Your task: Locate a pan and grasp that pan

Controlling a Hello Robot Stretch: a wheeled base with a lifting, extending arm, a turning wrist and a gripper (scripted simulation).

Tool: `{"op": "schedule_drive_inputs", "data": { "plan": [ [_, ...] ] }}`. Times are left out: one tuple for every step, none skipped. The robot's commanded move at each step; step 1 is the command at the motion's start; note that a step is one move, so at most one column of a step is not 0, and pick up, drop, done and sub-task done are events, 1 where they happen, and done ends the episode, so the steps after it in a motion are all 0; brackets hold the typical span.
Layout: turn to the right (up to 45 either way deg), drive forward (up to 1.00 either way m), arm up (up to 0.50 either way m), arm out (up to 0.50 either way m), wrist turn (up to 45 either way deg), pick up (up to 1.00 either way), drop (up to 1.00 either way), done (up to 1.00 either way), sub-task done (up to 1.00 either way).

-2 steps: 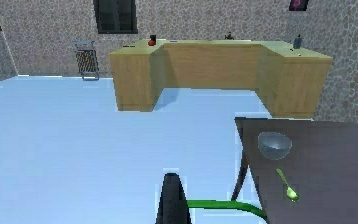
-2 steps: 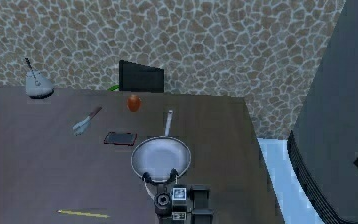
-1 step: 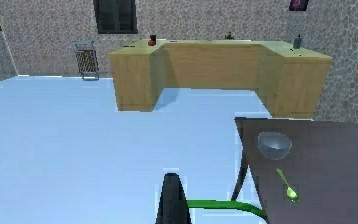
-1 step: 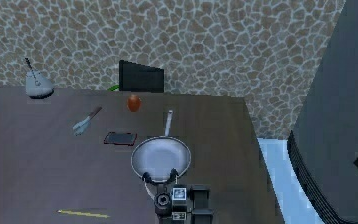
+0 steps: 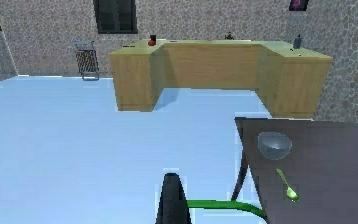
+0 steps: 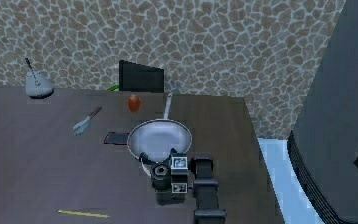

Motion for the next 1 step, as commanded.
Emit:
{"op": "schedule_drive_inputs", "data": {
  "plan": [
    [0.0,0.00,0.00,0.00,0.0,0.00,0.00,1.00,0.00]
  ]
}}
